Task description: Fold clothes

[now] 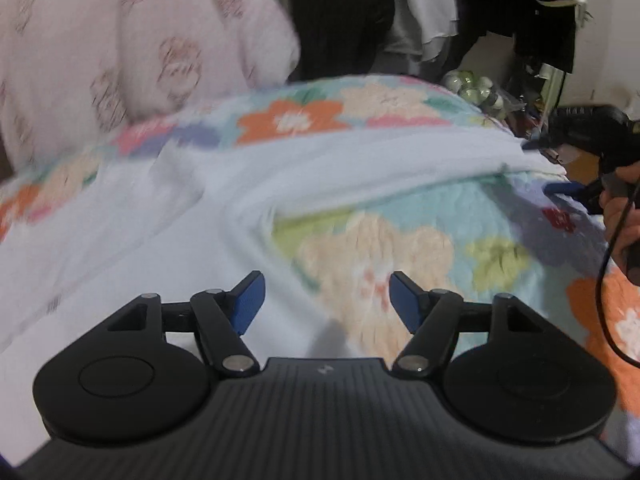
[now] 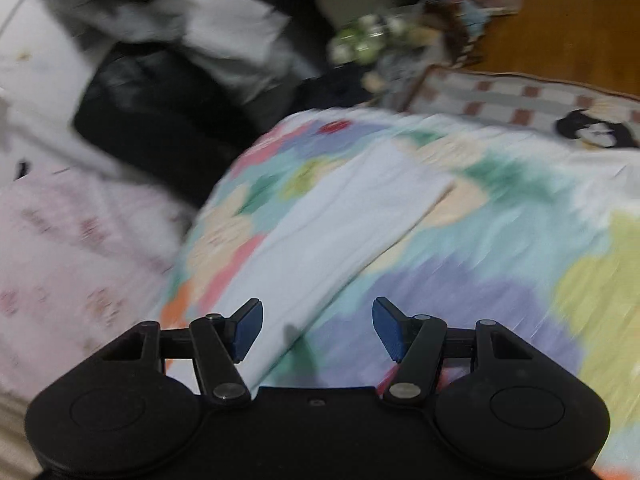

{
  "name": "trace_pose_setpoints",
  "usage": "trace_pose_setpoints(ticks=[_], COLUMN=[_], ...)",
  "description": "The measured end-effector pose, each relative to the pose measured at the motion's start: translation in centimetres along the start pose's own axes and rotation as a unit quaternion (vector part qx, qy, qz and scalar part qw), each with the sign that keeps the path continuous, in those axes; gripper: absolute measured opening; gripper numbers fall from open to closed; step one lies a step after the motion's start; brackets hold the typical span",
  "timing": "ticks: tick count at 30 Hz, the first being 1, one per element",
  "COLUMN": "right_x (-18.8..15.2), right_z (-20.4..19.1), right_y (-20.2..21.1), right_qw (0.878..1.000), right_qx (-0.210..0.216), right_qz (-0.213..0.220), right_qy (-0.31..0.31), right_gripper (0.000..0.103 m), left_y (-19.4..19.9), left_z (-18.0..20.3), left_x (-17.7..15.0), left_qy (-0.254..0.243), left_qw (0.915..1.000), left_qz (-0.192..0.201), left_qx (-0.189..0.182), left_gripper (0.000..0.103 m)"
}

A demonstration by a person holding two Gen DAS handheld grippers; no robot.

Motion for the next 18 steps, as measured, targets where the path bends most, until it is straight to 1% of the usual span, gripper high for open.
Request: trace_pose_setpoints(ticks=[1,4,5,6,7,8,9,10,11,12,14,16,18], right_x=[0.6,2.0,2.4,2.5,2.7,2.8,2.9,2.9,2.9,2.7,1.7,-0.3,-3.8], right_z=[0.5,1.2,1.3,1.1,0.9,0.7,0.4,0.1,-0.3,-1.3,-4.3,-8.2,-12.9], right_y=[-0.7,-1.9,-2.2,-2.5,-2.8,-3.1,-3.2,-3.4,-3.5,-3.2,-1.9,-0.7,1.0], right_qw=[1.000,0.999,0.998,0.998,0.998,0.998,0.997,0.996,0.996,0.995,0.992,0.988,0.977], right_qx=[-0.002,0.025,0.034,0.038,0.043,0.045,0.041,0.034,0.033,0.047,0.087,0.131,0.180], right_qz=[-0.001,0.003,0.010,0.020,0.031,0.047,0.069,0.079,0.086,0.085,0.083,0.061,0.029], right_qy=[-0.007,-0.043,-0.049,-0.039,-0.030,-0.017,0.000,0.010,0.016,0.016,0.028,0.063,0.109], right_gripper=[0.066,0.066,0.066,0.066,0.060,0.039,0.028,0.015,0.010,0.010,0.010,0.010,0.009], left_y=[-1.1,-4.8,-5.6,-5.6,-5.5,-5.2,-4.7,-4.2,-3.9,-3.7,-3.2,-1.8,-0.2], left_z=[-0.3,-1.7,-2.3,-2.8,-3.4,-4.1,-5.0,-6.0,-6.8,-7.6,-9.2,-10.7,-12.2], left_x=[0.5,1.4,1.4,1.3,1.1,0.9,0.5,0.0,-0.6,-1.3,-2.6,-3.3,-3.9], left_qy=[0.005,0.023,0.034,0.048,0.063,0.075,0.085,0.093,0.097,0.100,0.106,0.139,0.175], left_qw=[1.0000,0.9996,0.9991,0.9985,0.9975,0.9965,0.9956,0.9949,0.9946,0.9944,0.9934,0.9884,0.9814], left_qz=[-0.002,-0.018,-0.024,-0.021,-0.014,-0.005,0.007,0.020,0.027,0.032,0.043,0.061,0.079], left_qx=[0.002,-0.005,-0.009,-0.018,-0.027,-0.036,-0.040,-0.034,-0.023,-0.011,0.012,0.011,0.006], left_gripper=[0.070,0.070,0.070,0.070,0.070,0.070,0.070,0.070,0.070,0.070,0.070,0.070,0.070])
Point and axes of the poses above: each gripper's, at about its wrist camera, not at the fingertips, and y roughly against the way its jaws point, z to its right, x to its top, the point moved 8 cm from there along -y, roughly the way its jaws point, and after that the axes turned 10 degrees about -y, right-handed, at the moved point
